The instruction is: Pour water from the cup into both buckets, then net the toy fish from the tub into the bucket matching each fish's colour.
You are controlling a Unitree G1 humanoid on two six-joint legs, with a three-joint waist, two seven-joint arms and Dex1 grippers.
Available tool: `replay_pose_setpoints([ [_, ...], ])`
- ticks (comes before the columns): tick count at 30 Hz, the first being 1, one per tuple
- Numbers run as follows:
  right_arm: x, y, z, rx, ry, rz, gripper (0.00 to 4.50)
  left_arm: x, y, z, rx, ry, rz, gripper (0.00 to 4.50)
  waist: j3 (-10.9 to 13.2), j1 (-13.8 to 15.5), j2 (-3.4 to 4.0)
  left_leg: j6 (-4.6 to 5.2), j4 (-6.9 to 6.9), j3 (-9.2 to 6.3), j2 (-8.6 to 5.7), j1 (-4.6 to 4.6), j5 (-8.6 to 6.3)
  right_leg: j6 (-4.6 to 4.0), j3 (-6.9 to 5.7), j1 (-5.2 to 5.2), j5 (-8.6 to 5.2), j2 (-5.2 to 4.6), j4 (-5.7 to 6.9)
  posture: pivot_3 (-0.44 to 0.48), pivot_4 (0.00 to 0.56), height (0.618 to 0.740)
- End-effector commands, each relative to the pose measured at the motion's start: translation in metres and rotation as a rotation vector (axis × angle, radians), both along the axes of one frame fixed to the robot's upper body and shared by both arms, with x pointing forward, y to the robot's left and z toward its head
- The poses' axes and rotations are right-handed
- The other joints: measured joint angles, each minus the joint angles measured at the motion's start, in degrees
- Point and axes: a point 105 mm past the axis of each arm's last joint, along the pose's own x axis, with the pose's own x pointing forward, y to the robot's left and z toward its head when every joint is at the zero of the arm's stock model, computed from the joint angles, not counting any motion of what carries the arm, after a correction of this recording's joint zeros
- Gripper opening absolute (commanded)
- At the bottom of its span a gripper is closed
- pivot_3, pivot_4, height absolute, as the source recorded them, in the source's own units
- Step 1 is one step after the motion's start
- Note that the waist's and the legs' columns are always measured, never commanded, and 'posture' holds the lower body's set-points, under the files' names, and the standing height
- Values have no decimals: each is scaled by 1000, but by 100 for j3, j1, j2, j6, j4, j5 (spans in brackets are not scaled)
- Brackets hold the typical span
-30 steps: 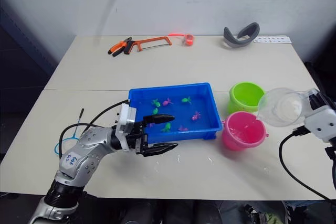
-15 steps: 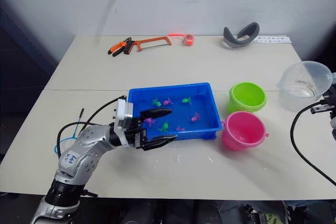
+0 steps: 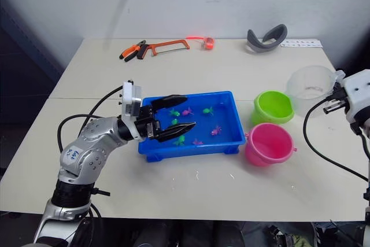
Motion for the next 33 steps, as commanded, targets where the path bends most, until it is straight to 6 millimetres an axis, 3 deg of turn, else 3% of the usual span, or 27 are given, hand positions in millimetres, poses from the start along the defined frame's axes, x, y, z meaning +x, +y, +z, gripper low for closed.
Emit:
replay_pose_setpoints([
  [1,1,-3,23,-199,-76,-37,63,2,2,10,5,-45,1,4500,0,-4,0,0,0,0,0,1,0,0,0,0,0,0,0,0,150,740],
  [4,3,-4,28,-309,-96,-59,63,3,2,10,6,-45,2,4500,0,-4,0,-3,0,0,0,0,2,0,0,0,0,0,0,0,150,740],
  [14,4,0,43,-321,-188,-40,63,1,-4,9,-5,-47,3,4500,1,2,-1,-5,-1,-2,1,-2,3,0,-1,0,0,1,-3,0,150,740],
  [33,20,25,54,-790,-292,-28,63,-3,-10,11,-18,-56,-11,4500,1,-23,-1,-8,-2,-2,2,-3,4,0,0,-1,0,2,-3,0,150,740],
])
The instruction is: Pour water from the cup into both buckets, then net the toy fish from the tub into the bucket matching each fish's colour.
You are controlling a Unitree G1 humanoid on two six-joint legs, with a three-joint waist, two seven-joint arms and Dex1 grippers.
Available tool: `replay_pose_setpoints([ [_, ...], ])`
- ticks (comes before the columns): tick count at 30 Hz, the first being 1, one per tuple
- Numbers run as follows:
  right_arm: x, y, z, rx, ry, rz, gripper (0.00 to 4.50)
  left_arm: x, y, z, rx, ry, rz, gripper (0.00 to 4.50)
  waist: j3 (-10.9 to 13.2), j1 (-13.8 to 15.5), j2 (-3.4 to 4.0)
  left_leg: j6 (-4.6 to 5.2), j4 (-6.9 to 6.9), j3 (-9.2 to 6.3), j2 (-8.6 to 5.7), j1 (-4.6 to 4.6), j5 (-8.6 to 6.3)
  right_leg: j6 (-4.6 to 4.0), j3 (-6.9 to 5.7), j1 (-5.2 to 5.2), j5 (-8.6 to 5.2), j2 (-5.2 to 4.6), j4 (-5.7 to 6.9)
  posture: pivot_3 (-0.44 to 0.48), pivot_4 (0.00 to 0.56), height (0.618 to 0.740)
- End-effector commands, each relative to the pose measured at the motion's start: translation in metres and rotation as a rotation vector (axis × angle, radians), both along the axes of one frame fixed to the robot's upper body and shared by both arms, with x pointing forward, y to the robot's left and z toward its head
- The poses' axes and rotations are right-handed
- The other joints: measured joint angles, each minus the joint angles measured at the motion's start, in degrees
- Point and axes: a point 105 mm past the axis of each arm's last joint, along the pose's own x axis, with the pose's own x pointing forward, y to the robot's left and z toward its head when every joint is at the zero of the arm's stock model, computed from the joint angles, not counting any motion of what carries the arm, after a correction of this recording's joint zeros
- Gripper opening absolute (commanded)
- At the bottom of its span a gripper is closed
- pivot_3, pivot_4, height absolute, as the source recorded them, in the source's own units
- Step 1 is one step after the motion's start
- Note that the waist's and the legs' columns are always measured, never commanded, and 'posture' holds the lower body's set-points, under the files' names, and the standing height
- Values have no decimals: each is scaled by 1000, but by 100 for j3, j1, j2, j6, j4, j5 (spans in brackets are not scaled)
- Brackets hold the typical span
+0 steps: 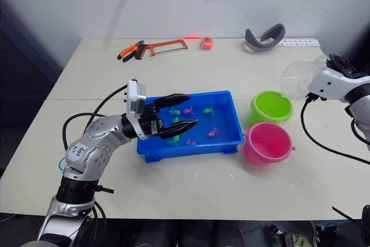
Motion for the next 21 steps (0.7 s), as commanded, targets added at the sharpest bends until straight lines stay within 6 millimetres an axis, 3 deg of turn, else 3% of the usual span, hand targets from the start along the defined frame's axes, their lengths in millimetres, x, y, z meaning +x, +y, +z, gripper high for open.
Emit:
replay_pose_setpoints([
  [1,-6,0,24,-91,-93,-4,63,-8,-4,10,-11,-53,-18,4500,0,5,0,0,0,0,0,0,0,0,0,0,0,0,0,0,150,740],
  [21,-19,20,47,-434,-285,21,63,-7,-7,8,-13,-54,-29,4500,0,-16,1,-4,-2,-1,1,-2,1,0,1,-1,0,2,-1,0,150,740],
])
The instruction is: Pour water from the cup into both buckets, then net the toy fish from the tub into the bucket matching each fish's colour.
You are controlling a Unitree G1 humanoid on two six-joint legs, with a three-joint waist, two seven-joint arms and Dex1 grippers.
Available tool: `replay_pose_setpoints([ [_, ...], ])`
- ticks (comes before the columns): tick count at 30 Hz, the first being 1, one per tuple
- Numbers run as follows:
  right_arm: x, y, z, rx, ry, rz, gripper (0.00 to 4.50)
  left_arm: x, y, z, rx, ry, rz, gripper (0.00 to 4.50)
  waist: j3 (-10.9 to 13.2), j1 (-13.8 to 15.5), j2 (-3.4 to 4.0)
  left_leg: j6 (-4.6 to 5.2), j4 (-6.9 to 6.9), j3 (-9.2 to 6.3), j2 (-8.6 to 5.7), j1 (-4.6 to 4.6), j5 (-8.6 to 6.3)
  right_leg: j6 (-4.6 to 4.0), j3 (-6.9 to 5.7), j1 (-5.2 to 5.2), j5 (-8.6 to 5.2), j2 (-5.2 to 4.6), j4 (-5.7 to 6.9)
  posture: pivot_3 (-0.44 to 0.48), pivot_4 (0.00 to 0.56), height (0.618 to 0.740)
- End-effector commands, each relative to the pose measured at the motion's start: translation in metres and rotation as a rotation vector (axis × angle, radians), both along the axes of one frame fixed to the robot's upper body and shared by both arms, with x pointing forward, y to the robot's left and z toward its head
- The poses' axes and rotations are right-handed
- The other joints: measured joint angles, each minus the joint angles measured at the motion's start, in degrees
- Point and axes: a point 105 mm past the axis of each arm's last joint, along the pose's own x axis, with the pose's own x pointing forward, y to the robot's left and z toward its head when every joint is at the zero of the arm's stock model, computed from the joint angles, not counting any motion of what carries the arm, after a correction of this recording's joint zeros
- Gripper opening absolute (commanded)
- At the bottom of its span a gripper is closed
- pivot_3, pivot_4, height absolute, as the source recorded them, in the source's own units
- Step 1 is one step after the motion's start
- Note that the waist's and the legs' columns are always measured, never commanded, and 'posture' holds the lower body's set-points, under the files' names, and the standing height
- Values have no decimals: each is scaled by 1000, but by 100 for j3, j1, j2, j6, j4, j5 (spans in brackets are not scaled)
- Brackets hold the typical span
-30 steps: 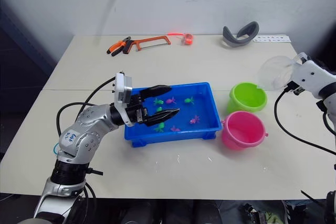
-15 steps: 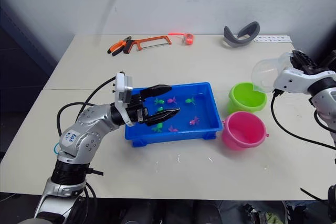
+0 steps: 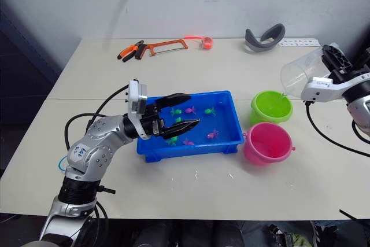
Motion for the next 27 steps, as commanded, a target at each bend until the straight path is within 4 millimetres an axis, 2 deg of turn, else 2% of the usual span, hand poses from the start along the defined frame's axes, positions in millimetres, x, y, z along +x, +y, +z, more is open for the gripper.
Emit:
replay_pose_setpoints([
  [1,-9,0,27,-63,-99,-9,63,-6,-3,7,-2,-50,-20,4500,0,4,0,0,0,0,0,0,0,0,0,0,0,0,0,0,150,740],
  [7,-11,2,29,-91,-106,-5,63,-5,-4,6,-2,-53,-26,4500,0,-10,0,-1,-1,0,0,0,1,0,0,0,0,1,0,0,150,740],
  [10,-9,-2,20,24,-67,7,63,-5,-3,6,-1,-54,-28,4500,0,-8,0,-1,-1,0,0,0,1,0,0,0,0,1,0,0,150,740],
  [15,-7,-16,-4,428,58,39,63,-7,0,5,2,-55,-29,4500,4,-8,-7,-1,1,-2,1,0,1,0,-3,3,0,2,0,0,150,740],
  [19,-16,-41,-2,777,41,38,63,-8,6,4,8,-59,-37,4500,5,-2,-8,0,1,-3,1,-1,1,0,-5,2,0,1,1,0,150,740],
  [22,-25,-57,-7,1126,67,112,63,-11,10,7,1,-68,-61,4500,5,18,-8,0,1,-7,1,-1,1,0,-7,3,0,0,1,0,150,740],
  [25,-34,-68,-22,1481,120,184,63,-27,13,14,-45,-67,-168,4500,5,34,-8,1,1,-11,2,-1,1,0,-9,5,0,1,1,0,150,740],
  [27,-41,-75,-36,1647,159,173,63,-37,15,15,-22,-77,-230,4500,5,39,-8,1,2,-12,4,-1,1,0,-9,7,0,-1,1,0,150,740],
])
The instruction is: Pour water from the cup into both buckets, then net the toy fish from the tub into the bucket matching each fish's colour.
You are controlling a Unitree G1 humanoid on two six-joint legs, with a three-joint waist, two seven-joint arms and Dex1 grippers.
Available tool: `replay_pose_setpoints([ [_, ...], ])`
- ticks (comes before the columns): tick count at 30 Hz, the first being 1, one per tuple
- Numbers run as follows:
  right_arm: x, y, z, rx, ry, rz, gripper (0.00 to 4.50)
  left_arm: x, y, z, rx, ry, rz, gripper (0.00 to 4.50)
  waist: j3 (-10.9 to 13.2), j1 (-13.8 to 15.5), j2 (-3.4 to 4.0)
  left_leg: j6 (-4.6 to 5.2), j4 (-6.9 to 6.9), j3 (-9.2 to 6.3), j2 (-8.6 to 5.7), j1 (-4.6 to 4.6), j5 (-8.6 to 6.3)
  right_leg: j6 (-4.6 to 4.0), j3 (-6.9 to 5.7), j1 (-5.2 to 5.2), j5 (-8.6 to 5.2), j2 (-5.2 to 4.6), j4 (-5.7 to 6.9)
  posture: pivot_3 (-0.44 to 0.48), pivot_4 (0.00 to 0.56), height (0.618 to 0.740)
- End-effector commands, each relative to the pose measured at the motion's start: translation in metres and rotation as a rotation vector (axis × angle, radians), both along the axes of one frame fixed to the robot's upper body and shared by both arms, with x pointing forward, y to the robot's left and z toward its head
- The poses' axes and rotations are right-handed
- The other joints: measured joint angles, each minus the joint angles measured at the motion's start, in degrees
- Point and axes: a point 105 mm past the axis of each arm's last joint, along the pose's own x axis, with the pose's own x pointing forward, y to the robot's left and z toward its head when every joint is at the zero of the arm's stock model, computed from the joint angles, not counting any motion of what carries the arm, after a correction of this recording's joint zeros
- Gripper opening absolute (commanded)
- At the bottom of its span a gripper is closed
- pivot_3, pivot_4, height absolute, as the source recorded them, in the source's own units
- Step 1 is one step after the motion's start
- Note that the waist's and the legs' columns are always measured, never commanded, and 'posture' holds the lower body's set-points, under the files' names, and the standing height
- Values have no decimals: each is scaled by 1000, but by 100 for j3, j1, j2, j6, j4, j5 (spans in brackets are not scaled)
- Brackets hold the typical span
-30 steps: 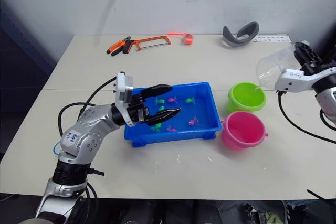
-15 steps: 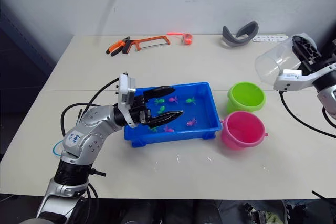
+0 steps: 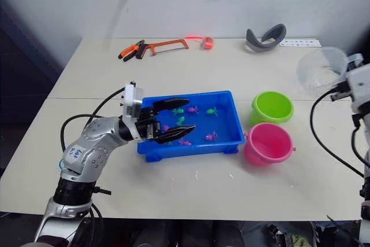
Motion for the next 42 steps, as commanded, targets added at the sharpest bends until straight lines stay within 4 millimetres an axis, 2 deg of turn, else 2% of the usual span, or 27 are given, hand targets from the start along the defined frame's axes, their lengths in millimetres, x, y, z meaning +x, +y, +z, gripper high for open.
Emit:
replay_pose_setpoints([
  [1,-20,-20,-9,266,10,-18,63,-27,5,11,42,-87,-143,4500,0,10,0,0,0,0,0,0,0,0,0,0,0,-1,1,0,150,740],
  [4,-37,-45,-36,356,29,-159,63,-39,8,8,119,-120,-218,4500,-1,25,2,0,-1,-2,-2,0,0,-1,-2,0,0,-2,0,0,150,740],
  [6,-41,-48,-55,455,26,-144,63,-41,9,8,129,-124,-234,4500,-1,26,2,1,-1,0,-5,0,0,-1,-1,0,0,-3,1,0,150,740],
  [9,-42,-50,-78,453,64,-172,63,-40,11,5,141,-118,-231,4500,-1,9,2,3,0,7,-8,1,0,0,6,-1,0,-4,1,0,150,740],
  [13,-41,-62,-109,501,82,-280,63,-36,14,1,152,-108,-208,4500,-1,-10,2,5,1,7,-7,4,1,1,8,1,1,-2,2,0,150,740],
  [18,-35,-61,-135,509,130,-288,63,-35,15,-1,154,-108,-191,4500,-1,-95,3,4,-3,12,-5,9,1,1,14,-3,1,0,7,0,150,740],
  [23,-35,-65,-149,533,130,-315,63,-32,20,-1,156,-115,-160,4500,-1,-119,3,4,-3,10,-6,7,1,1,12,-3,1,-1,6,0,150,740],
  [26,-42,-65,-157,535,137,-310,1121,-33,22,-3,163,-112,-152,4500,-1,-123,3,4,-4,8,-5,7,1,1,12,-3,1,0,5,0,150,740],
  [29,-57,-67,-157,521,123,-308,2412,-31,26,-6,166,-105,-132,4500,-1,-107,3,4,-6,4,-5,7,1,1,9,-2,1,-2,2,0,150,740],
  [31,-67,-67,-156,515,117,-299,3067,-30,28,-8,167,-98,-119,4500,-1,-103,3,4,-6,4,-5,5,1,1,9,-1,1,-2,0,0,150,740],
  [32,-76,-67,-154,515,109,-288,3347,-30,31,-10,170,-89,-107,4500,-1,-101,3,4,-6,3,-5,5,1,1,10,-1,1,-3,-1,0,150,740],
  [34,-98,-64,-148,512,93,-260,4267,-28,38,-15,178,-70,-81,4500,-3,-91,7,3,-7,2,-5,7,1,1,11,-1,1,-5,-2,0,150,740],
  [35,-109,-61,-143,507,87,-237,4440,-27,41,-17,180,-61,-62,4500,-5,-84,12,3,-11,2,-5,8,1,1,11,-1,1,-5,-4,0,150,740],
  [38,-133,-40,-120,432,101,-114,4440,-21,56,-23,180,-44,27,4500,-3,-65,17,-2,-20,2,1,9,-3,1,15,-1,1,-15,-10,0,150,740],
  [42,-136,12,-50,283,-49,174,4440,-7,94,-25,132,-8,257,4500,-2,-183,16,1,-18,12,2,22,-8,0,25,0,1,-36,-17,0,150,740],
])
